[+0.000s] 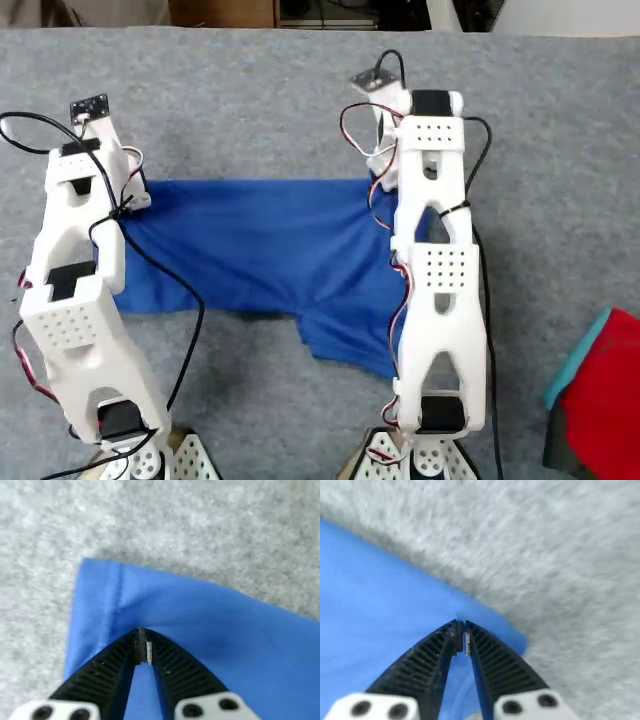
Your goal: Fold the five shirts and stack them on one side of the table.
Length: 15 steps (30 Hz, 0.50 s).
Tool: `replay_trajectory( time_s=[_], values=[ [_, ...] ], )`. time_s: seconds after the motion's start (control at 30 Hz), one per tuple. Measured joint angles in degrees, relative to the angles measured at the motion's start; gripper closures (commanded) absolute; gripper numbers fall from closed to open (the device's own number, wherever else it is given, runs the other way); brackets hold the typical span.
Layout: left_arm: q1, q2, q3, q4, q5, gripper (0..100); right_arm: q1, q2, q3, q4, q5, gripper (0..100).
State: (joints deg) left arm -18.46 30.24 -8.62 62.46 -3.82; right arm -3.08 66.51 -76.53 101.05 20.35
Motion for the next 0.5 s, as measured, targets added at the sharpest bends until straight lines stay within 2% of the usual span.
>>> replay_trajectory(
  time_s=[0.3,0.5],
  values=[
    [-1.3,0.2,-17.3,17.1,0.0,98,1.3,-3.4,-1.9,0.1,0.0,97.3],
    [-1.3,0.2,-29.9,28.9,-5.5,98,1.3,-19.3,10.7,0.2,3.7,97.0]
  ],
)
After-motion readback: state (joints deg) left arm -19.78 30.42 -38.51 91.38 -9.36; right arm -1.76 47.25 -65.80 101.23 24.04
